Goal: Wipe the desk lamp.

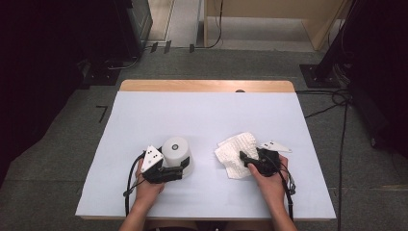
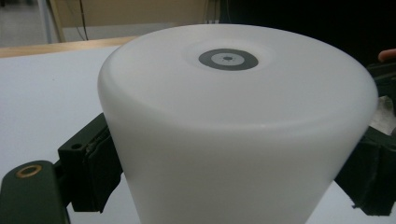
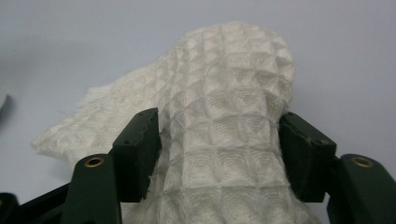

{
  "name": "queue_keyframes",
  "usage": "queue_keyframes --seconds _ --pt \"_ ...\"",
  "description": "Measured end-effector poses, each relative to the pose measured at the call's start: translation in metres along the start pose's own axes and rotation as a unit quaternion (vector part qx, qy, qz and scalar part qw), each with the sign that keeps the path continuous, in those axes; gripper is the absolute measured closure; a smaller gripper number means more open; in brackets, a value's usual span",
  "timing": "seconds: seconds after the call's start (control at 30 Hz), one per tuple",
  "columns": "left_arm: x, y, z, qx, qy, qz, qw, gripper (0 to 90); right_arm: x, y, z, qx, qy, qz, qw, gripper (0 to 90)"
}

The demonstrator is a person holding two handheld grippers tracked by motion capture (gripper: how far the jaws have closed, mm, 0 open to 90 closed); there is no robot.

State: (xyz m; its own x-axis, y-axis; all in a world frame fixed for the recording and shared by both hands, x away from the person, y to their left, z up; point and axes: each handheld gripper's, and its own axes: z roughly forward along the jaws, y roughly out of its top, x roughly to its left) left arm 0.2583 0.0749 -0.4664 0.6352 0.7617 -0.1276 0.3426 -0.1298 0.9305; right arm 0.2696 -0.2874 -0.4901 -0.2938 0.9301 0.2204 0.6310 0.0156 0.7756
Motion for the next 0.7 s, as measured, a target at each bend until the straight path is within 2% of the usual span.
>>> queue_keyframes --seconds 0.17,0.27,0.3,0.33,0.37,0.4,0.43,0.47,0.5,0.6,0.63,0.7 --pt "0.001 -0.001 0.001 0.005 0.007 -0.002 1.0 8.8 -0.001 0.007 -0.012 -0.026 -0.055 -0.019 0.998 28.7" --pt "0.001 -0.001 0.001 0.004 0.007 -0.003 1.0 8.8 0.003 0.012 -0.026 -0.07 -0.07 -0.033 0.9946 32.6" --pt "0.001 -0.001 0.001 0.003 0.007 -0.003 1.0 8.8 0.007 0.013 -0.03 -0.083 -0.063 -0.036 0.9939 36.7" --pt "0.001 -0.001 0.001 0.004 0.007 -0.003 1.0 8.8 0.01 0.015 -0.034 -0.093 -0.044 -0.043 0.9938 41.9" --pt "0.0 -0.001 0.001 0.004 0.007 -0.003 1.0 8.7 0.014 0.016 -0.035 -0.093 -0.016 -0.052 0.9942 44.1" --pt "0.0 -0.001 0.002 0.006 0.008 -0.001 0.9999 8.7 0.018 0.016 -0.034 -0.081 0.016 -0.059 0.9948 42.5" --pt "0.0 -0.002 0.002 0.006 0.009 0.0 0.9999 8.7 0.022 0.015 -0.029 -0.063 0.038 -0.065 0.9952 40.2" --pt "0.0 -0.002 0.002 0.006 0.009 0.0 0.9999 8.7 0.025 0.013 -0.023 -0.044 0.049 -0.07 0.9953 35.7" --pt "-0.001 -0.002 0.002 0.007 0.009 0.001 0.9999 8.8 0.027 0.011 -0.015 -0.025 0.046 -0.076 0.9957 32.4" --pt "0.0 -0.002 0.002 0.007 0.011 -0.001 0.9999 8.7 0.031 0.0 0.004 0.014 0.008 -0.092 0.9956 26.1" --pt "0.0 -0.001 0.002 0.006 0.013 -0.003 0.9999 8.7 0.03 -0.002 0.007 0.021 -0.008 -0.094 0.9954 24.3" --pt "0.002 -0.001 0.001 0.005 0.015 -0.005 0.9999 8.7 0.027 -0.004 0.01 0.028 -0.02 -0.084 0.9959 20.7"
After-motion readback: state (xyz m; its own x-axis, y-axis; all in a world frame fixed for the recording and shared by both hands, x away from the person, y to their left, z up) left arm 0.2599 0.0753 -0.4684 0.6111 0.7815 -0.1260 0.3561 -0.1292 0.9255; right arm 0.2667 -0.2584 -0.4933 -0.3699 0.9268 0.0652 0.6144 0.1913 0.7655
